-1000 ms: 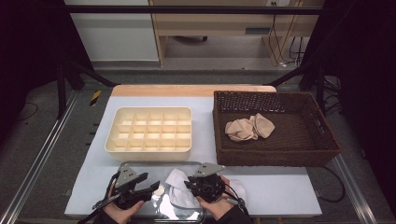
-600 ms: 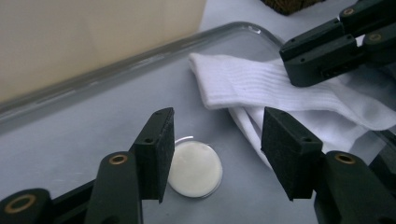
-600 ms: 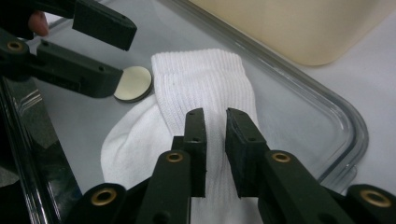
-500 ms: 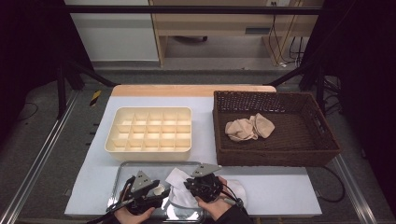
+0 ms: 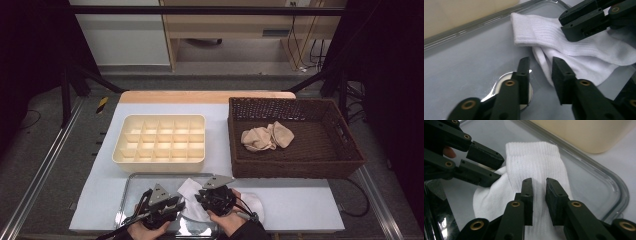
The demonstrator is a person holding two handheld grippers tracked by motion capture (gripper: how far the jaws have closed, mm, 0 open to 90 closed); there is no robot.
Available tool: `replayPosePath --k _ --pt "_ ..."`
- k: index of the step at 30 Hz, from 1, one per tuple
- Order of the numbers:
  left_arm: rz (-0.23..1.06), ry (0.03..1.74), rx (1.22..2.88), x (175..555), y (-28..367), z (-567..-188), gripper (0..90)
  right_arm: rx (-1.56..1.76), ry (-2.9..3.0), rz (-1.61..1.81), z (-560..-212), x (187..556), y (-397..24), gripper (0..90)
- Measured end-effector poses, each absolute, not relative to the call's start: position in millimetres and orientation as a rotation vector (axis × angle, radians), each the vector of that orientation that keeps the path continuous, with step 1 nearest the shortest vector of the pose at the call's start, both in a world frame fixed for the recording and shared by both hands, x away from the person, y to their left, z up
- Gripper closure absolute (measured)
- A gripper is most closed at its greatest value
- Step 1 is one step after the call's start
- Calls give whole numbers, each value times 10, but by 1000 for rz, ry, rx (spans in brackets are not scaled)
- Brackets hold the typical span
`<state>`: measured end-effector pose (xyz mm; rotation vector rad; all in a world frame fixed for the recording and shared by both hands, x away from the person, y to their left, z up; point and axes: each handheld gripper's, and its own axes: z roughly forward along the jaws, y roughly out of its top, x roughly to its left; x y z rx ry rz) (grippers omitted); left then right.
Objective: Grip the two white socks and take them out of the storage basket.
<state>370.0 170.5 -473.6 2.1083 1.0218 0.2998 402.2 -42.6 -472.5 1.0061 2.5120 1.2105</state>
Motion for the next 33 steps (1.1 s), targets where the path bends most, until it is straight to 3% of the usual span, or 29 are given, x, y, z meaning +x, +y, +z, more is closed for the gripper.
replayPosePath --k 2,3,7,23,33 --pt "312 1022 2113 3697 1698 -4735 729 1009 2517 1205 -4731 4019 -418 789" --pt "312 1019 2118 3697 1689 -4737 794 997 2528 1195 -4747 4024 -404 819" --pt "315 1021 2124 3695 1671 -4739 870 997 2534 1194 -4750 4029 -399 843" --pt "452 1123 2074 3718 1986 -4640 886 973 2464 1309 -4463 3931 -647 858" --pt "474 1188 2052 3690 2241 -4650 881 998 2477 1284 -4524 3926 -745 854"
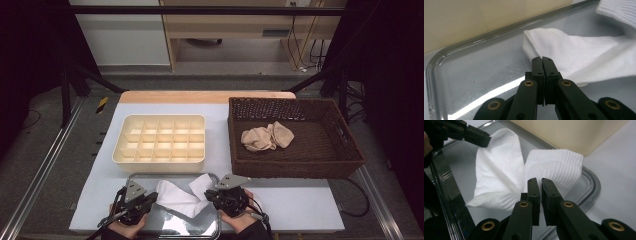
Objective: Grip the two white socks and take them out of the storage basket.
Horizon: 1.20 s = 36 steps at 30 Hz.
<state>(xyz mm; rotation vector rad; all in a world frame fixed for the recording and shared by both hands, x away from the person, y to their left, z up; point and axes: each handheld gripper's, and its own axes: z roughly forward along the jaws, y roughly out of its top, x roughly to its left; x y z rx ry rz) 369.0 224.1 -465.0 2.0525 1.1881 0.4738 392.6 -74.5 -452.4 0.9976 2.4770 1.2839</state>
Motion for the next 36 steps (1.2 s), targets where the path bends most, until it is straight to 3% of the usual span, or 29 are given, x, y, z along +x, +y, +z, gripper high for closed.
replayPosePath --k 2,5,6,8,16,22,28,32,36 --pt "482 1175 2065 3679 2234 -4652 836 1005 2479 1266 -4538 3927 -749 851" --pt "498 1182 2049 3680 2253 -4626 680 1007 2485 1229 -4548 3932 -752 838" --pt "506 1184 2037 3684 2270 -4605 680 1007 2485 1229 -4548 3932 -752 838" --pt "529 1189 2003 3697 2309 -4555 584 1014 2482 1221 -4546 3931 -757 831" --pt "529 1184 1965 3876 2374 -4424 532 1024 2434 1253 -4436 3965 -777 783" --pt "488 1176 2047 3949 2271 -4536 572 1046 2409 1249 -4428 4045 -678 709" --pt "445 1180 2086 3983 2230 -4628 760 1086 2394 1196 -4579 4166 -570 599" --pt "458 1181 2103 3972 2227 -4645 854 1101 2399 1153 -4673 4208 -532 630" --pt "470 1177 2116 3949 2230 -4652 881 1092 2416 1116 -4759 4228 -505 699"
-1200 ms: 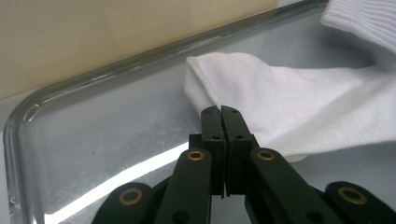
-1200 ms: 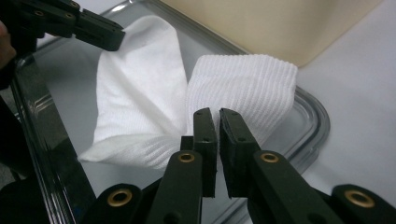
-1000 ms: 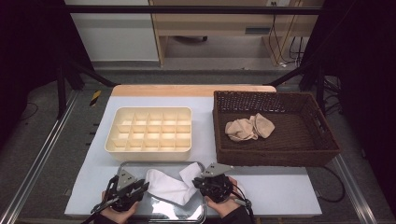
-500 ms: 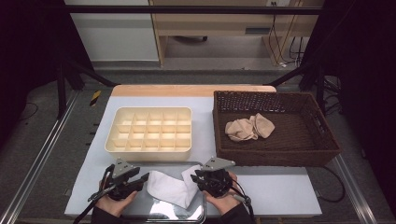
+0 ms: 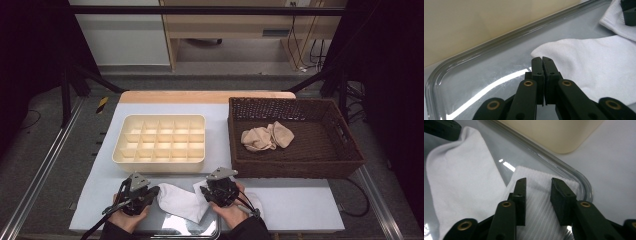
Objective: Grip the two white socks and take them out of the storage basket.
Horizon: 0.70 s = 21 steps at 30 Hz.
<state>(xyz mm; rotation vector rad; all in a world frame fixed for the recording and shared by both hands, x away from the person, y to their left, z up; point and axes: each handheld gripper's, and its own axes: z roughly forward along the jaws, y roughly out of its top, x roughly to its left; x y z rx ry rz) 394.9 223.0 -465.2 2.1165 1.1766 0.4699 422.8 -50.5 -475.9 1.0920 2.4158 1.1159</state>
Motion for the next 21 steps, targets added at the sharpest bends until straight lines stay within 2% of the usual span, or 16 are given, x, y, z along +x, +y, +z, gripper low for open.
replayPosePath --k 6,21 --pt "464 1185 2108 3936 2245 -4660 886 1076 2430 1091 -4754 4221 -511 853" --pt "497 1248 2037 3916 2480 -4607 893 1001 2382 1320 -4375 4048 -843 895"
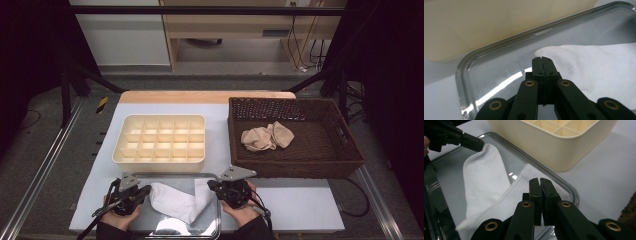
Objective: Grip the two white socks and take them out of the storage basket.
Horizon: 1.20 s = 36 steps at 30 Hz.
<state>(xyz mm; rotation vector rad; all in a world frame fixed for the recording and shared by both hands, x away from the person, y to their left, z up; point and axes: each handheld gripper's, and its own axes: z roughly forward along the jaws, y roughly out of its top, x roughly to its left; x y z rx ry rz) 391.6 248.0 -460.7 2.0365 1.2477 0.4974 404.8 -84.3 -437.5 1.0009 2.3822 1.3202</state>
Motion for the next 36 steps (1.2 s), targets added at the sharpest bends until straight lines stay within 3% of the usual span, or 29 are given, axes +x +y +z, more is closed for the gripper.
replayPosePath --k 6,15,18,21,28,36 --pt "501 1238 2032 3885 2503 -4605 892 1040 2402 1288 -4436 4036 -956 893" --pt "498 1230 2045 3860 2473 -4623 890 1042 2385 1254 -4513 4214 -484 679" --pt "494 1230 2048 3863 2471 -4637 890 1051 2417 1196 -4644 4274 -357 654" --pt "493 1234 2047 3865 2469 -4643 890 1053 2428 1142 -4735 4292 -315 683" --pt "496 1247 2051 3870 2466 -4653 891 996 2426 1055 -4747 4247 -285 870" --pt "495 1262 2040 3879 2494 -4648 892 1017 2449 1177 -4556 4201 -477 888"
